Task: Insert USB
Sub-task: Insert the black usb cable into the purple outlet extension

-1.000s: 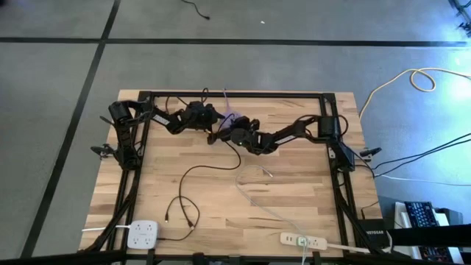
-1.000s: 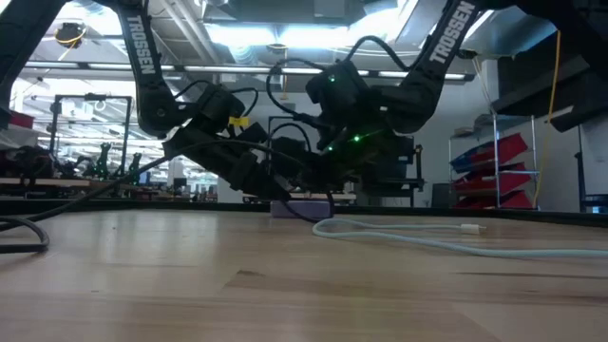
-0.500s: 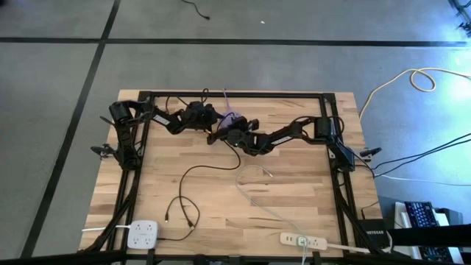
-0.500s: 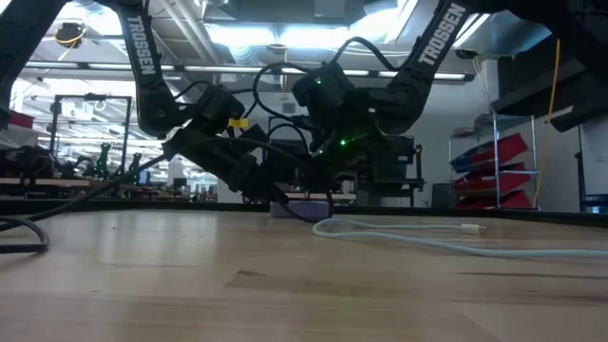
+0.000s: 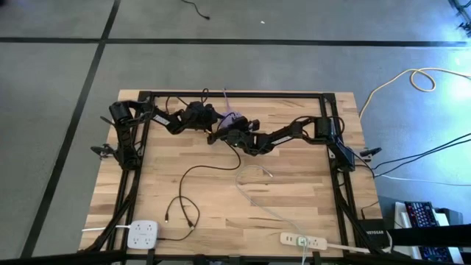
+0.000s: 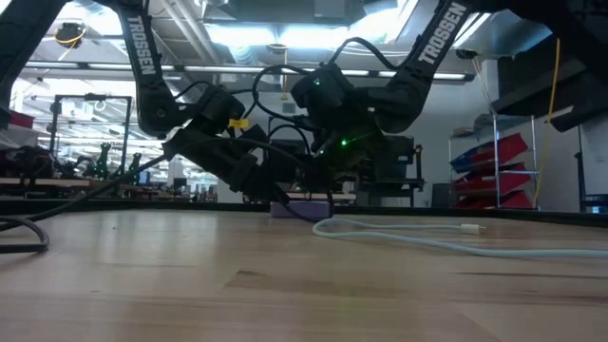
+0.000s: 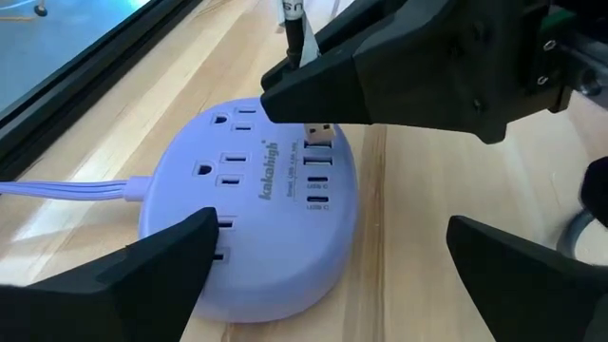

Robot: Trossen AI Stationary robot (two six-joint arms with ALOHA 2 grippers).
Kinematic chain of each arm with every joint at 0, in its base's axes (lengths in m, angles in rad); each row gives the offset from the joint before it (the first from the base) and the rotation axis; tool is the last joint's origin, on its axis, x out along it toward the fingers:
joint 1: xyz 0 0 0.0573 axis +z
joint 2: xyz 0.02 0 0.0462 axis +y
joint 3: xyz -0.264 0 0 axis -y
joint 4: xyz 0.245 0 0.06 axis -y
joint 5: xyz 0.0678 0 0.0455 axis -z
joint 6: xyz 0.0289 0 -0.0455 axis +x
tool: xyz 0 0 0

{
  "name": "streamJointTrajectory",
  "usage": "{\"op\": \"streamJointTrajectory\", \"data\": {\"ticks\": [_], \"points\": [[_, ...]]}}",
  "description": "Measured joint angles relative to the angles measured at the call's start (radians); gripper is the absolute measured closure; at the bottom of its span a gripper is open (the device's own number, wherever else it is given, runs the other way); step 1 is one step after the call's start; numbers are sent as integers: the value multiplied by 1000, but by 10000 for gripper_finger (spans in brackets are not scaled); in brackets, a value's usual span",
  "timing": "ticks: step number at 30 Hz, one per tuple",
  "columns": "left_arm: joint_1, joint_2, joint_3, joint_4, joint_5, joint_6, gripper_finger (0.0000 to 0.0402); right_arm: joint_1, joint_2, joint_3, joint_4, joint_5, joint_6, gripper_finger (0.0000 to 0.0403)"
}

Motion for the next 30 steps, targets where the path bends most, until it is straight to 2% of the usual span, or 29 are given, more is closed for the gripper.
{"op": "streamJointTrajectory", "data": {"ticks": [30], "points": [[-1,0,1,5,3,-38,2,7,4,0,-54,-24,18,398]]}}
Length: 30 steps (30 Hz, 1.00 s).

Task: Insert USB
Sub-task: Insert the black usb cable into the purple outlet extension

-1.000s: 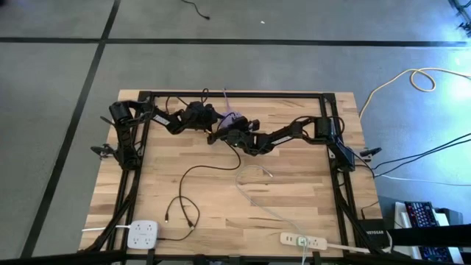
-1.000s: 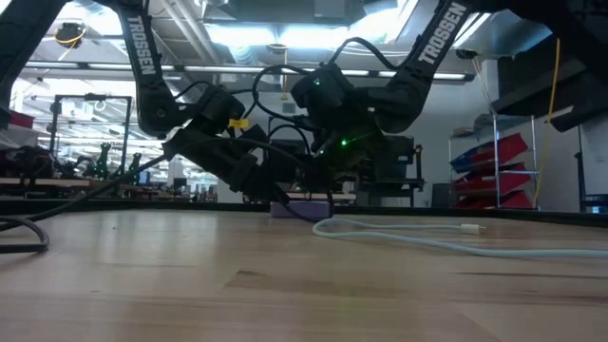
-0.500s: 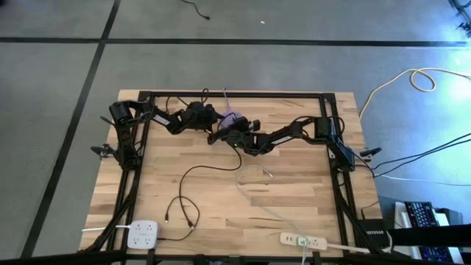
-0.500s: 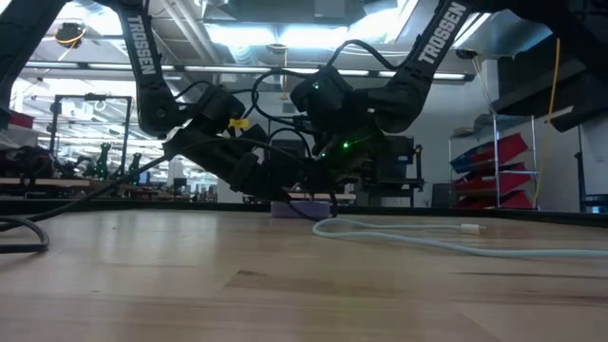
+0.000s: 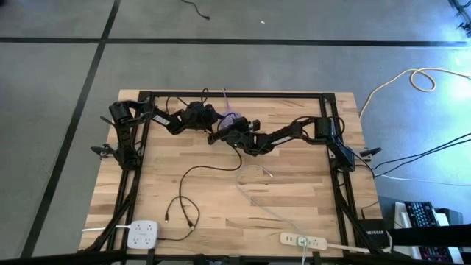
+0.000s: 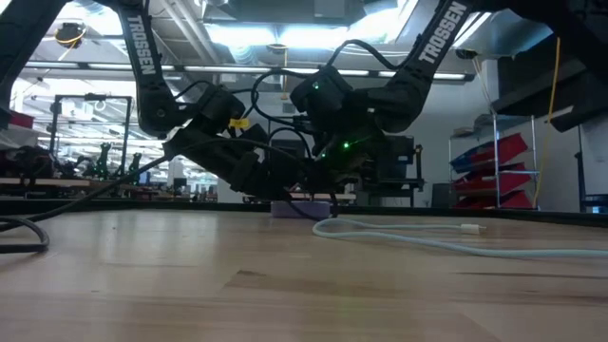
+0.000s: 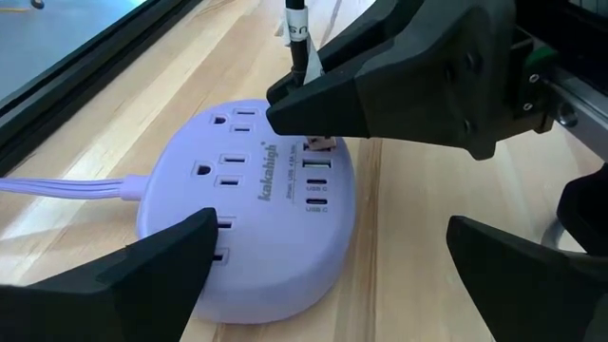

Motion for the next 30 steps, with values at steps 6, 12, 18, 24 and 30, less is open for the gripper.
{"op": "streamJointTrajectory", "data": {"ticks": [6,12,18,24,30], "points": [[0,0,0,1,1,-3,2,6,-1,0,-19,-36,31,398],[0,0,0,1,4,-3,2,13,0,0,-20,-53,44,398],[-1,0,0,0,8,2,2,26,2,1,-24,-35,37,376],[-1,0,0,0,13,3,2,34,6,-2,-51,-8,-28,395],[-1,0,0,0,5,3,2,34,10,-5,-27,15,-31,351]]}}
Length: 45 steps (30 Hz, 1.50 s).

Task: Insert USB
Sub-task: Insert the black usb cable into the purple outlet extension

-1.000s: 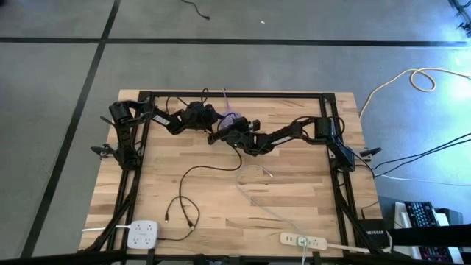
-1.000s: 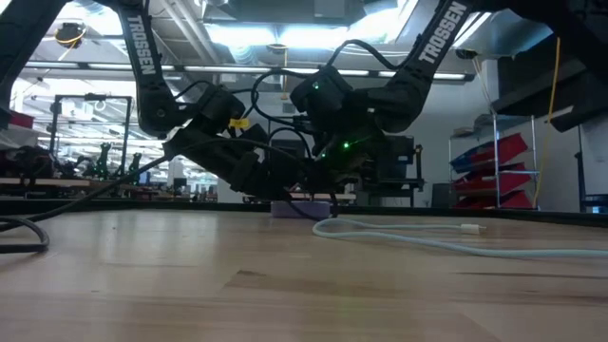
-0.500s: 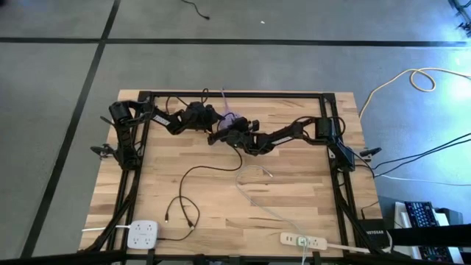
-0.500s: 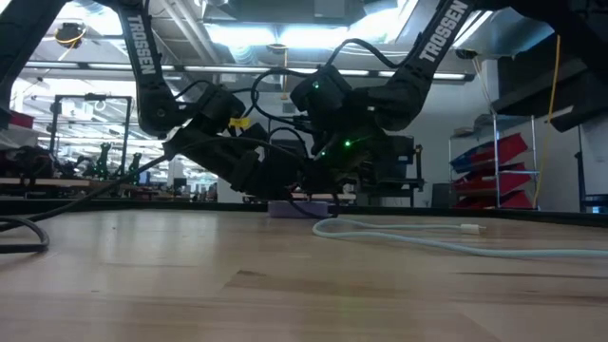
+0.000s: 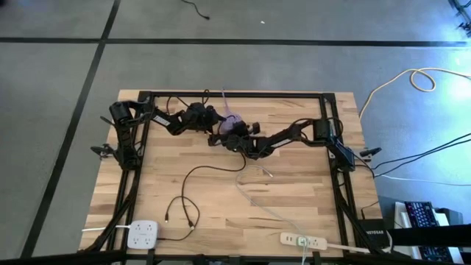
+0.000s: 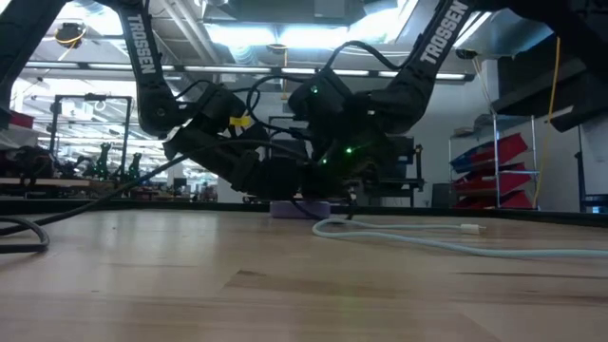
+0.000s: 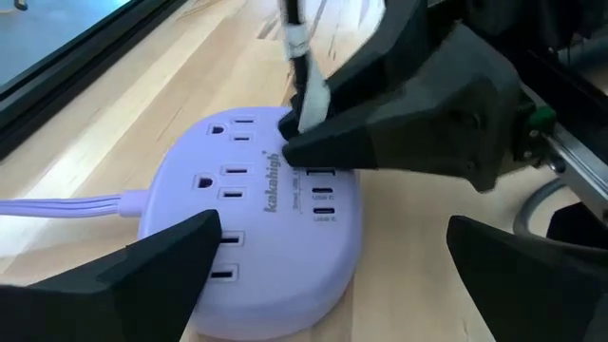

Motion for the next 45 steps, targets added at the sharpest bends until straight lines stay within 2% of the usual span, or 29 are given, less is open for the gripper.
{"op": "streamJointTrajectory", "data": {"ticks": [16,20,27,32,45], "points": [[1,0,-1,0,13,3,2,21,-1,0,63,-9,-86,343],[1,0,-2,0,21,2,2,23,-1,-1,93,0,-127,306],[1,0,-2,0,18,-4,2,24,-5,-1,90,2,-110,211],[2,0,-2,5,30,-16,2,24,-18,-1,76,2,-110,175],[2,-1,-1,10,38,-22,2,25,-32,0,64,15,-134,193]]}}
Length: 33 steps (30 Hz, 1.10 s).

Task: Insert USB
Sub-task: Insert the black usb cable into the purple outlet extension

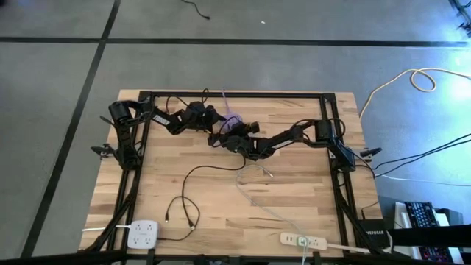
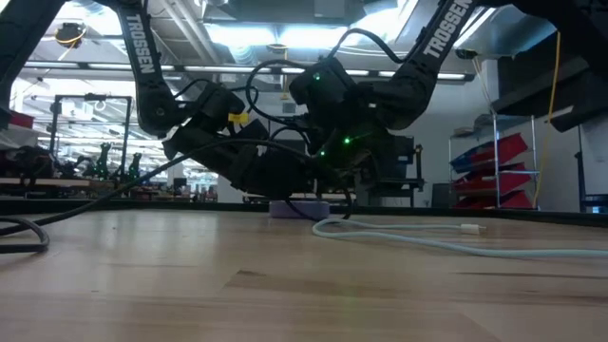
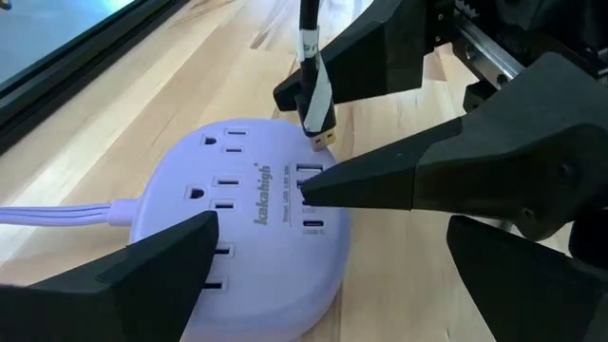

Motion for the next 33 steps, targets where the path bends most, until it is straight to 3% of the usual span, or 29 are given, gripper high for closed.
{"op": "streamJointTrajectory", "data": {"ticks": [9,14,20,25,33], "points": [[0,2,1,-6,-23,8,2,2,-22,8,6,14,2,195],[0,2,2,-6,-3,8,2,10,-59,10,-68,18,22,225],[-2,2,2,-10,-3,16,2,-1,-65,8,-113,-39,88,259],[-2,2,2,-9,-5,16,2,0,-60,7,-152,-48,88,263],[-2,2,1,-9,-5,15,2,0,-64,5,-227,-156,84,263]]}}
